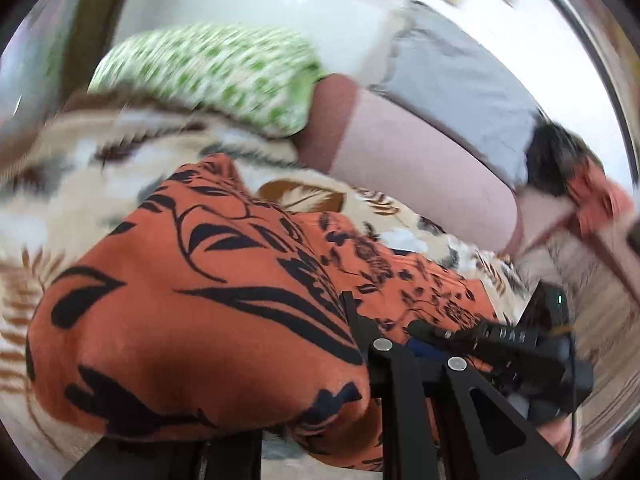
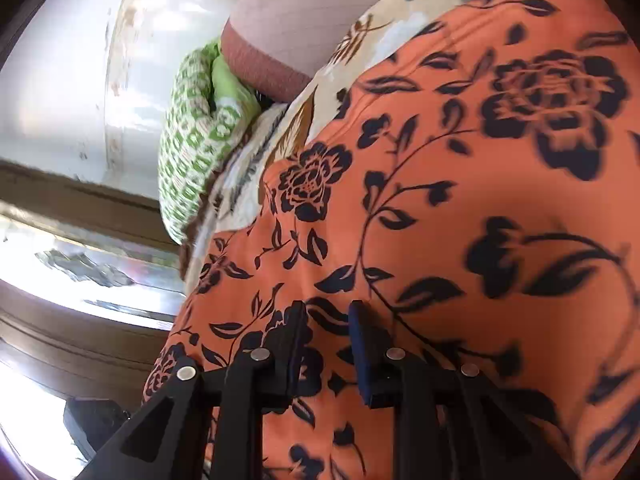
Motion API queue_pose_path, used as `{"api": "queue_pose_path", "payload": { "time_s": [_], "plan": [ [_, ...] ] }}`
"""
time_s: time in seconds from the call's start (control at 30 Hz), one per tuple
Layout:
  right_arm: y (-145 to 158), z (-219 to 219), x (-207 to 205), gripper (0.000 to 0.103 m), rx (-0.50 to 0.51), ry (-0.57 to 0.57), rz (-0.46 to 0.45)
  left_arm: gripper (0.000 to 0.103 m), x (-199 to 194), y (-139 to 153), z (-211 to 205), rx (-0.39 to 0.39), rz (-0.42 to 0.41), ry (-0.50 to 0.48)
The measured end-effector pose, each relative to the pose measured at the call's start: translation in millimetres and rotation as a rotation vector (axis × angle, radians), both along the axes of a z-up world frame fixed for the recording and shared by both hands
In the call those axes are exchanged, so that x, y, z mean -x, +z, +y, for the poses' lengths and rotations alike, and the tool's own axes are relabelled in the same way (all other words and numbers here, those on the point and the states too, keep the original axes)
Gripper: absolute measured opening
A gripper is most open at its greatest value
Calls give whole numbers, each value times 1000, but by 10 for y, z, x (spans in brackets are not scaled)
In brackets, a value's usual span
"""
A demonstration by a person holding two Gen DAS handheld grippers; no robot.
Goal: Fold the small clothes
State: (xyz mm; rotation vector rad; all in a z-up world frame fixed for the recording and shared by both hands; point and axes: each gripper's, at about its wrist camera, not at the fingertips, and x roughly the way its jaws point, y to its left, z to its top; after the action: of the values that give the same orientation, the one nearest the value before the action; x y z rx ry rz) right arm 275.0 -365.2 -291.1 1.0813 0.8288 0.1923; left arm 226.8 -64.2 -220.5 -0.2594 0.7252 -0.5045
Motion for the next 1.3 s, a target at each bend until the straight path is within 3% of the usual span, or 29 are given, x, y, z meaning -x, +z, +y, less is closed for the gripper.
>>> {"api": "queue_pose_path", "payload": {
  "time_s": [0.3, 0.4, 0.5, 0.53, 0.57, 0.63, 0.7, 0.73, 0.77, 0.87, 1.0, 1.07, 1.13, 1.23, 1.3],
  "plan": [
    [280, -1027, 652, 26, -127, -285, -132, 16, 339, 606, -1048, -166, -110, -181],
    [309, -1393, 950, 26, -205, -392, -187, 16, 441, 580, -1607, -251, -92, -254],
    [324, -1717, 1246, 26, -244, -491, -225, 18, 535, 366, -2165, -339, -58, -318],
    [318, -1835, 1352, 26, -257, -521, -235, 24, 560, 274, -2303, -358, -40, -341],
    [310, -1901, 1412, 26, -266, -538, -238, 38, 589, 166, -2417, -375, -18, -373],
    [290, -2041, 1517, 29, -286, -565, -242, 52, 675, 24, -2535, -402, 10, -436],
    [244, -2154, 1579, 52, -302, -577, -216, 53, 757, 27, -2466, -382, -4, -477],
    [221, -2187, 1583, 79, -309, -577, -195, 62, 780, 66, -2397, -363, -15, -494],
    [209, -2189, 1565, 82, -318, -575, -182, 72, 798, 128, -2297, -338, -29, -500],
    [233, -2163, 1498, 82, -318, -529, -184, 80, 816, 390, -1797, -213, -85, -464],
    [385, -1961, 1315, 82, -208, -395, -156, 89, 693, 530, -1203, -28, -95, -371],
    [499, -1835, 1245, 82, -143, -355, -150, 89, 553, 436, -1064, -32, -62, -296],
    [617, -1724, 1259, 82, -69, -353, -156, 89, 385, 236, -944, -58, 25, -227],
    [946, -1522, 1361, 80, 97, -354, -254, 88, 276, 51, -859, -146, 72, -135],
    [1067, -1356, 1288, 67, 142, -278, -275, 88, 249, -12, -895, -194, 86, -127]
  ]
}}
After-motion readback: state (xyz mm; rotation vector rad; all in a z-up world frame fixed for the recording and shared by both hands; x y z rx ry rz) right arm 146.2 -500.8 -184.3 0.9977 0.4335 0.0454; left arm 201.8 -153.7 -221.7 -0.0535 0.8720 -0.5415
